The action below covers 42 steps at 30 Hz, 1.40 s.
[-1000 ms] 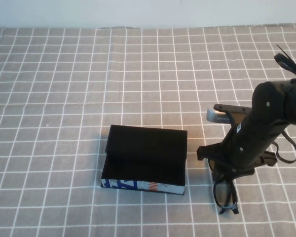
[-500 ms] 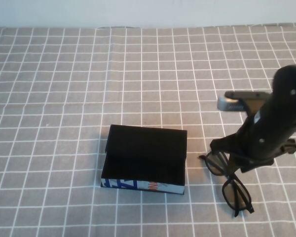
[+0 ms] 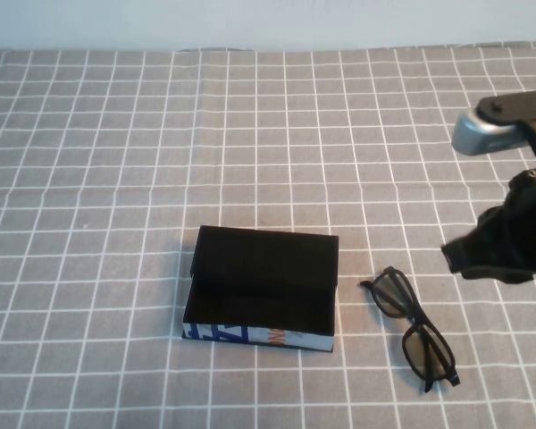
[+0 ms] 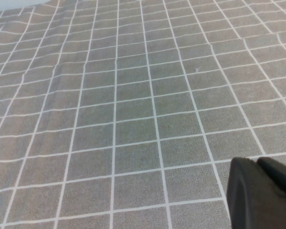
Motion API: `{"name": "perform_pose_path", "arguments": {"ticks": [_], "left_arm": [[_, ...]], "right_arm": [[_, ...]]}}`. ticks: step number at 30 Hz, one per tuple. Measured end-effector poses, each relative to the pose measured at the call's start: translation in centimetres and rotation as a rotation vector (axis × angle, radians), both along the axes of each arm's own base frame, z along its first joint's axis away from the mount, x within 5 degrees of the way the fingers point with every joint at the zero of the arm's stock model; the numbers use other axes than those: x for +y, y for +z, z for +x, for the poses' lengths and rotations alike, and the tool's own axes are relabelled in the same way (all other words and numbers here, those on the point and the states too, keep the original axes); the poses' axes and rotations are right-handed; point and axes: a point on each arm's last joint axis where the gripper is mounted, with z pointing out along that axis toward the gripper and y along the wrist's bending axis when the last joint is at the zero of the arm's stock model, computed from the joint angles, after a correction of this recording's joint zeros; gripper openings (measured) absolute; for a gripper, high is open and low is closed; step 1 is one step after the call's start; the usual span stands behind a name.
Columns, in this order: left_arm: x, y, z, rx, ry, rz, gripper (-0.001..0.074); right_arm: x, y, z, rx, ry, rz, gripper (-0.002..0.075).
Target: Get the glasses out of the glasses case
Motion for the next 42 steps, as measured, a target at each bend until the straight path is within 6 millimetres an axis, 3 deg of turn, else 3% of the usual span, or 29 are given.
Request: {"name": "perform_pose_path", "arguments": {"ticks": [4,10,15,21,27,33,42], "left_arm": [[0.0,0.0,0.0,0.000,0.000,0.000,-0.0004],[0.0,0.0,0.0,0.000,0.000,0.000,-0.0004],[0.0,0.0,0.0,0.000,0.000,0.000,-0.0004],[0.0,0.0,0.0,0.000,0.000,0.000,-0.0005],[0.0,0.0,0.0,0.000,0.000,0.000,-0.0004],[0.0,0.0,0.0,0.000,0.000,0.000,-0.0004],[0.0,0.0,0.0,0.000,0.000,0.000,-0.0004]], "right_arm": [[-0.4,-0.6,-0.7,-0.022,0.062,-0.028,-0.0013],[-0.7,-4.1,-0.9,-0.048,0.045,-0.023,-0.0017],[-3.5,-6.5,-2.4,-0.302,-0.077,0.072,-0.0018],[-8.5,-9.8,-7.3,-0.656,-0.282,0.159,-0.0018],[-11.4,-13.8,-12.5,-0.923,-0.424,0.192,-0.0018],[-11.7,-14.2,-14.7,-0.976,-0.429,0.200,-0.0018],[-11.6,-15.8,-15.9,-0.853,-0.394,0.160,-0.0018]]}}
